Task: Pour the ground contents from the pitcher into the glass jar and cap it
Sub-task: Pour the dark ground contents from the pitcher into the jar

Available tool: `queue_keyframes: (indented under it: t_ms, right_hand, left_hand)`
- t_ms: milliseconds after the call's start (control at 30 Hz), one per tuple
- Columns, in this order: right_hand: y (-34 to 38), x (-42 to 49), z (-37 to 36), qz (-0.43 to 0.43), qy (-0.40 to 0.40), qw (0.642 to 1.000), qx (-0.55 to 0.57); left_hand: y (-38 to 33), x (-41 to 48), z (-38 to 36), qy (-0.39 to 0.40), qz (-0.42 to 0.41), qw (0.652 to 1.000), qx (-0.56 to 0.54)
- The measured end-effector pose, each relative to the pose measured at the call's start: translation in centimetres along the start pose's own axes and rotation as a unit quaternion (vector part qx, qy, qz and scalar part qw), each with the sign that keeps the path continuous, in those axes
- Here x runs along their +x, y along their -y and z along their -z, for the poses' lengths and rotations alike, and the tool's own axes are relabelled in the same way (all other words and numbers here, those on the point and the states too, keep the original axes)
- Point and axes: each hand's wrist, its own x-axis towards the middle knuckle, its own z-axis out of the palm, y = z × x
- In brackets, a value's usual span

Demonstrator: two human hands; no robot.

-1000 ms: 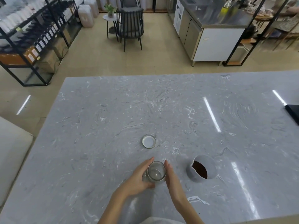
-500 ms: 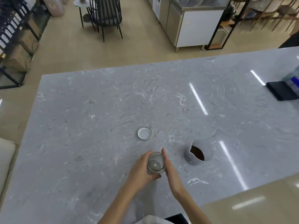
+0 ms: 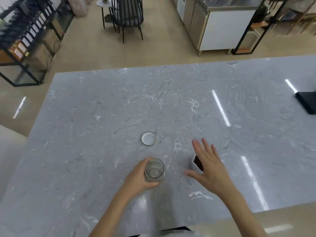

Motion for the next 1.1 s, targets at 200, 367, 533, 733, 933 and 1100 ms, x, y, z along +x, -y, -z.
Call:
queue_keyframes:
  t_ms: [200,367,533,733,933,1100]
  right_hand:
    - [-6.4,-0.9,0.0,-0.102,0.105,0.989,-0.012]
    - [-7.3,-0.5,-0.8,-0.103,0.088,0.986,0.095]
    - [-7.9,-0.8,-1.2,-0.076,0.067,0.993,0.062]
    - [-8.1,-0.3,-0.8,-0.072,0.077,0.992,0.064]
    - [-8.3,-0.2,-0.7,-0.09,0.082,0.981,0.149]
    - [-8.6,-0.2,-1.0,-0.101,0.079,0.978,0.166]
  left_hand:
    - [0.1,0.0,0.0,0.0,0.007,1.0,-0.012]
    - [1.0,0.2,-0.4,-0.014,-0.003,1.0,-0.013]
    - [1.3,0.2,-0.4,-0.012,-0.006,1.0,-0.014]
    - [1.0,0.1,-0.3,-0.006,-0.003,1.0,-0.014]
    - [1.1,0.2,-0.2,0.001,-0.018,0.999,-0.032]
    - [1.2,0.2,-0.4,-0.005,-0.031,0.998,-0.053]
